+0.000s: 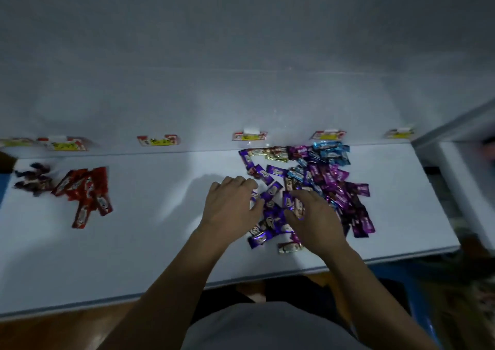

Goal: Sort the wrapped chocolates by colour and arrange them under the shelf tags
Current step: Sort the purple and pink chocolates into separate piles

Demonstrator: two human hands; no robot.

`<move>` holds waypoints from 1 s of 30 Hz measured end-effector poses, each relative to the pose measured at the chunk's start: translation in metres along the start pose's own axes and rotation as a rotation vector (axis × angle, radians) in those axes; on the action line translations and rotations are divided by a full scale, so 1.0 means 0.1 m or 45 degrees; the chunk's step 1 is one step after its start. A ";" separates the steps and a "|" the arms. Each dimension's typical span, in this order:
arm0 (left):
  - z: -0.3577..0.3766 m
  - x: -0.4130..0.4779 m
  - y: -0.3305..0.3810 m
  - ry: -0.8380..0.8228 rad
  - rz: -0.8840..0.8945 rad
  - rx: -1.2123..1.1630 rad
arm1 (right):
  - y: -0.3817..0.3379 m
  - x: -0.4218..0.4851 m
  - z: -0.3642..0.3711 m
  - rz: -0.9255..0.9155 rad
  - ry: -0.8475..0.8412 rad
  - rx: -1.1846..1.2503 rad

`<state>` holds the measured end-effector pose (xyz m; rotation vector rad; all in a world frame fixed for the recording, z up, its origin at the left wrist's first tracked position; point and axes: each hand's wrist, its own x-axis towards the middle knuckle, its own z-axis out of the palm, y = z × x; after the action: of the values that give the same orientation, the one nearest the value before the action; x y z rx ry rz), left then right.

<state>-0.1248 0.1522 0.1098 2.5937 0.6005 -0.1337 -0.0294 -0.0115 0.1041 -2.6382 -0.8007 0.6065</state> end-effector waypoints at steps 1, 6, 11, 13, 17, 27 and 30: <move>0.06 0.05 0.13 -0.020 0.033 0.031 | 0.15 -0.06 -0.01 0.041 0.011 0.012; 0.47 0.15 0.71 -0.124 0.117 0.160 | 0.94 -0.21 0.00 0.148 -0.019 -0.004; 0.98 0.15 1.27 -0.227 0.037 0.117 | 1.69 -0.19 -0.08 0.113 -0.164 -0.021; 1.16 0.15 1.49 -0.285 -0.016 0.124 | 1.95 -0.21 -0.12 0.085 -0.236 -0.043; 1.47 0.17 1.77 -0.306 -0.102 0.159 | 2.40 -0.18 -0.21 0.004 -0.315 -0.098; 1.97 0.25 2.16 -0.494 -0.347 0.144 | 2.85 0.06 -0.30 -0.064 -0.374 -0.168; 2.09 0.25 2.15 -0.449 -0.390 0.184 | 2.90 0.04 -0.22 -0.057 -0.248 -0.117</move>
<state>-0.0057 -0.1057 0.0114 2.5062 0.8739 -0.7404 0.1141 -0.2432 0.0023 -2.6642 -0.9615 0.8437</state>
